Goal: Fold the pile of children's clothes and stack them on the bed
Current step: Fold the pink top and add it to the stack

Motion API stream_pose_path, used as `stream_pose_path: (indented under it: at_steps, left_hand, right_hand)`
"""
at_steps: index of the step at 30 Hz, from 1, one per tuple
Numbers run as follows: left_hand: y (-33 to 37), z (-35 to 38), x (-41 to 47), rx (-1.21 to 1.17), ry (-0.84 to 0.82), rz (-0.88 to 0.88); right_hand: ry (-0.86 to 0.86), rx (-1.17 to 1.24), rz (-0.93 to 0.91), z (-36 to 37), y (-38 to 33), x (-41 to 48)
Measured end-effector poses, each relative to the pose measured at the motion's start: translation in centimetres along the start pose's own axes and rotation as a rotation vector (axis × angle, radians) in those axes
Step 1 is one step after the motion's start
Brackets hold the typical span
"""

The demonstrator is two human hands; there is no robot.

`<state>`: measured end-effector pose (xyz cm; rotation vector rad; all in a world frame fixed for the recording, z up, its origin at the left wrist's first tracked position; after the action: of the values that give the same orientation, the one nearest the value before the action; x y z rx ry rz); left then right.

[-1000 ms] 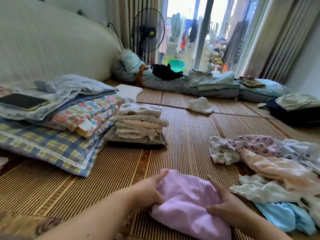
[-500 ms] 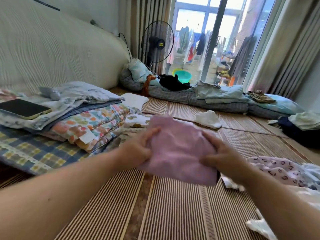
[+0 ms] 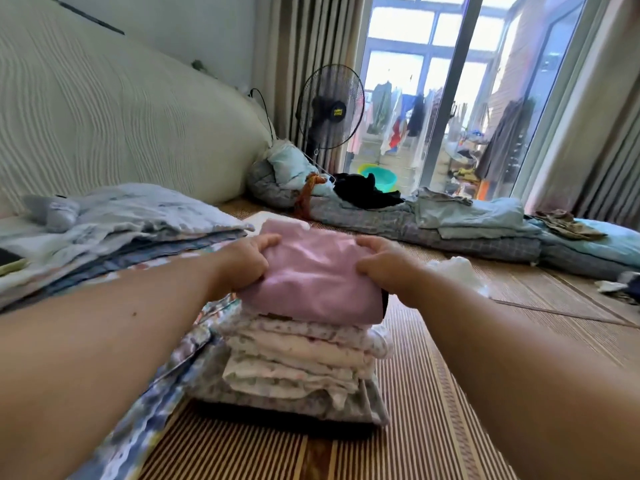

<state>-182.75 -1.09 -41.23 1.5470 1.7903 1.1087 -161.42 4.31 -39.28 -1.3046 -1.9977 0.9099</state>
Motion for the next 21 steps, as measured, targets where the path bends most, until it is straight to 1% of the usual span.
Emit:
stream_pose_path:
  at_steps: [1, 3, 4, 5, 7, 10, 13, 15, 16, 18, 21]
  left_hand:
    - [-1.3, 0.5, 0.4, 0.068, -0.041, -0.033]
    - [-3.3, 1.9, 0.5, 0.184, -0.168, -0.074]
    - [-3.9, 2.4, 0.4, 0.208, -0.22, -0.11]
    - [-4.5, 2.8, 0.3, 0.196, -0.253, -0.156]
    - [-4.4, 3.3, -0.4, 0.225, -0.269, -0.191]
    - [-3.8, 3.3, -2.0, 0.361, -0.191, -0.173]
    - [-3.4, 3.0, -3.7, 0.495, -0.152, -0.217]
    - [-2.5, 2.7, -4.6, 0.522, -0.096, -0.263]
    - [-1.8, 2.6, -5.1, 0.523, -0.063, -0.255]
    - [-0.2, 2.5, -6.2, 0.526, -0.019, -0.193]
    - [2.8, 4.1, -8.9, 0.58, -0.064, -0.05]
  right_hand:
    - [-0.056, -0.068, 0.04, 0.9, 1.0, 0.5]
    - [-0.158, -0.295, 0.084, 2.1, 2.7, 1.2]
    - [-0.188, -0.408, 0.072, 2.5, 3.4, 1.3]
    - [-0.208, -0.473, 0.067, 2.6, 3.8, 1.1]
    - [-0.259, -0.558, 0.058, 2.6, 4.1, 0.4]
    - [-0.349, -0.704, 0.088, 2.7, 4.7, -0.8]
    - [-0.295, -0.777, 0.07, 2.5, 5.0, -1.6]
    - [-0.234, -0.755, 0.075, 2.0, 4.3, -2.8]
    - [-0.21, -0.744, 0.083, 1.6, 4.0, -3.4]
    - [-0.148, -0.719, 0.092, 0.6, 3.2, -5.6]
    - [-0.014, -0.646, 0.06, -1.6, 2.8, -10.6]
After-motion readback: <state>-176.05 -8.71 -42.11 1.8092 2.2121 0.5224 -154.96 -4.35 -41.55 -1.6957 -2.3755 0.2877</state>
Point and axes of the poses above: each hand's wrist, its own x-axis towards the middle knuckle, its own z-axis out of the palm, y = z × x, the point moved 4 cm from there along x, towards the middle knuckle, and after that the axes turned 5 degrees about -x, right-handed, at the moved point
